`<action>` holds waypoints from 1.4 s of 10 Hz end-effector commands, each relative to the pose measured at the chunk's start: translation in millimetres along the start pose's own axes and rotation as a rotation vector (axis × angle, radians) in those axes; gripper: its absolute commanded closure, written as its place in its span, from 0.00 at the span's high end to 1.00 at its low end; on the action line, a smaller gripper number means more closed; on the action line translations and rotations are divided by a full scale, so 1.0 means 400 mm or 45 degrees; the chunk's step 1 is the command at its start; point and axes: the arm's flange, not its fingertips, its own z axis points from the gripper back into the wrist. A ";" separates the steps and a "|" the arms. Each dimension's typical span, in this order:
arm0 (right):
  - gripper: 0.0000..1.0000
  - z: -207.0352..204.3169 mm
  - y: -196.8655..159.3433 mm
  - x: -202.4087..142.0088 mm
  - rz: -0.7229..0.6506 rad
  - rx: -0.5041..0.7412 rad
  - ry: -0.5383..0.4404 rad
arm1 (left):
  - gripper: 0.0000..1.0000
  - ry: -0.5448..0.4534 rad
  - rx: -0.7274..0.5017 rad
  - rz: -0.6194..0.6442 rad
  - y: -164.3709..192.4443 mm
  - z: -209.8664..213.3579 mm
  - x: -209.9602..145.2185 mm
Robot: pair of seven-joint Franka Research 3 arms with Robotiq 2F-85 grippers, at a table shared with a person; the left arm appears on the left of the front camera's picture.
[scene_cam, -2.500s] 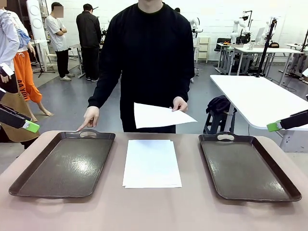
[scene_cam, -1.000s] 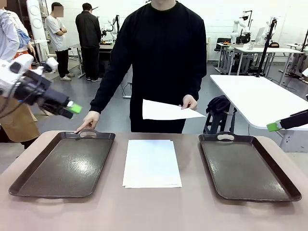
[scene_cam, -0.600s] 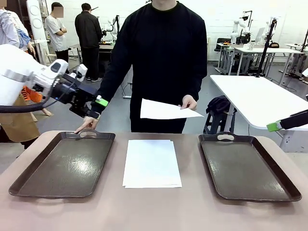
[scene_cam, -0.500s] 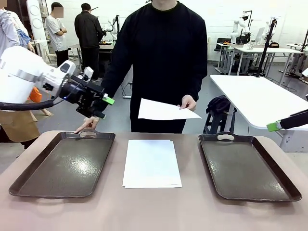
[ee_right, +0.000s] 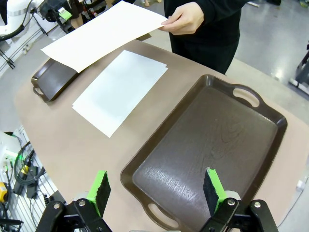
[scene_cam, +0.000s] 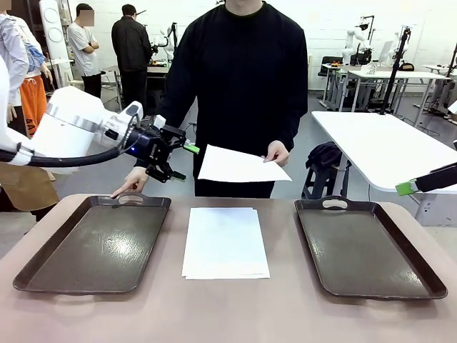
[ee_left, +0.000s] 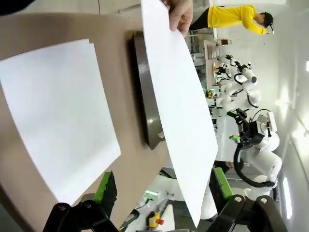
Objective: Sort the A4 documents.
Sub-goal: Receive the A4 Paper.
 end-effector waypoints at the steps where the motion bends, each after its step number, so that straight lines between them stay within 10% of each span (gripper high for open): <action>1: 1.00 -0.005 -0.003 -0.002 -0.004 0.023 -0.008 | 1.00 0.051 -0.100 0.079 0.000 -0.036 0.026; 12: 1.00 -0.005 -0.003 -0.002 -0.004 0.023 -0.008 | 1.00 0.032 -0.305 0.190 0.052 -0.144 0.025; 14: 1.00 -0.005 -0.003 -0.002 -0.004 0.023 -0.008 | 0.82 0.014 -0.336 0.154 0.056 -0.144 0.030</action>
